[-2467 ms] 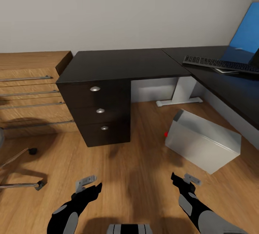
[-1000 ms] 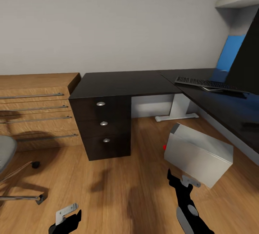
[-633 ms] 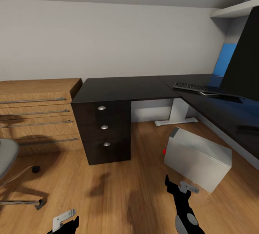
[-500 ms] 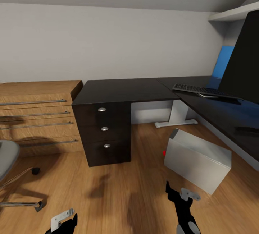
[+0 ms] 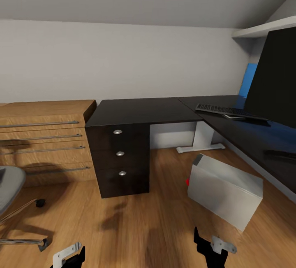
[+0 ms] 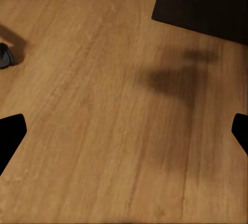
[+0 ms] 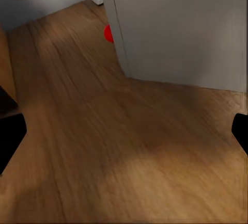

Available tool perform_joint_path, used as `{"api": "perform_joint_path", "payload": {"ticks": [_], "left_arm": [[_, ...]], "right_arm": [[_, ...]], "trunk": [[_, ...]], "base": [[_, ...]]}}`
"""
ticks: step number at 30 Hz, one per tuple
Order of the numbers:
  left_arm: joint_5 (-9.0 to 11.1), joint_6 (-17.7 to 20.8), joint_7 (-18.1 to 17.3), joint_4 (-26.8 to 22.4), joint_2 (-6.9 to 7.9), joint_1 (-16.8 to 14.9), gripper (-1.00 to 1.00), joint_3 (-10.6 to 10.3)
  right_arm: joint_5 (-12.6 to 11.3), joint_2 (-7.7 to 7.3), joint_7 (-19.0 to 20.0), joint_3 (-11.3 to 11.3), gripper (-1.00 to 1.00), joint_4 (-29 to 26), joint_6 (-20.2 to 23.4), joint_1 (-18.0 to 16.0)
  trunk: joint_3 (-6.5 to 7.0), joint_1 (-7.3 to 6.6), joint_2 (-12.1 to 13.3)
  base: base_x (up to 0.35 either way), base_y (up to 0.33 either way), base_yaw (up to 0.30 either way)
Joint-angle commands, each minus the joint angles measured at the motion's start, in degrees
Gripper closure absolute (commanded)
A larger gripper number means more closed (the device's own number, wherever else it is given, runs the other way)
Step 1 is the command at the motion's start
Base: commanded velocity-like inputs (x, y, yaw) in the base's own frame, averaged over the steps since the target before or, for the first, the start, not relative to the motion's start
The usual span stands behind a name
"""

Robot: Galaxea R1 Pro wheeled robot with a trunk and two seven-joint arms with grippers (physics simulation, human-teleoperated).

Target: In the bedroom, organize the workspace by keeping the computer under the desk, ensuring the monitor is on the desk, placing the keyboard on the desk next to the monitor, placing the mouse on the desk next to the keyboard, moving the folder from the swivel chair onto the desk next to the mouse, stacking the notebook on top of the folder with the pen on top of the notebook, and positioning the swivel chair next to the desk.

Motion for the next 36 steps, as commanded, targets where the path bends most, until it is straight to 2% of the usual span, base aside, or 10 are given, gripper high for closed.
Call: {"api": "perform_joint_path", "payload": {"ticks": [1,3,5,7,12,20,24,30,36], "left_arm": [[0.4,0.3,0.2,-0.5,0.01,0.4,-1.0,0.0],[0.4,0.3,0.3,-1.1,-0.02,1.4,-1.0,-0.1],[0.4,0.4,0.3,-1.1,-0.03,1.7,-1.0,-0.1],[0.5,0.4,0.4,-1.1,0.0,2.0,-1.0,0.0],[0.5,0.5,0.5,0.3,-0.07,2.1,-1.0,-0.1],[0.4,0.5,0.5,3.4,-0.24,2.1,-1.0,-0.4],[0.4,0.4,0.6,6.7,-0.44,2.1,-1.0,-0.6],[0.4,0.4,0.6,8.6,-0.48,2.1,-1.0,-0.6],[0.4,0.4,0.7,9.1,-0.48,2.1,-1.0,-0.6]], "right_arm": [[0.2,-0.06,-0.3,0.2,-1.0,0.3,-0.6,0.2],[2.1,-0.21,-0.2,0.1,-1.0,3.0,-2.1,0.8],[2.7,-0.3,-0.2,0.1,-1.0,5.2,-2.9,0.9],[3.5,-0.43,-0.1,0.2,-1.0,11.8,-7.8,1.1],[3.7,-0.68,-0.1,0.2,-1.0,13.7,-10.3,1.1],[3.3,-2.27,-0.1,0.0,-1.0,14.2,-11.1,1.1],[3.2,-2.92,-0.1,-0.1,-1.0,15.2,-11.2,1.1],[3.4,-2.99,0.0,0.0,-1.0,19.9,-11.2,0.8],[3.1,-2.82,0.1,0.0,-1.0,20.8,-11.1,0.7]], "trunk": [[0.14,-0.23,0.4],[0.5,-0.66,1.2],[0.86,-1.1,2.0],[1.22,-1.54,2.8],[2.12,-2.64,4.8],[3.55,-4.4,8.0],[4.27,-5.28,9.6],[5.35,-6.59,12.0],[6.43,-7.91,14.4]], "base": [[0.0,0.0,0.0],[0.0,0.0,0.0],[0.0,0.0,0.0],[0.0,0.0,0.0],[0.0,0.0,0.0],[0.0,0.0,0.0],[0.0,0.0,0.0],[0.0,0.0,0.0],[0.0,0.0,0.0]]}}
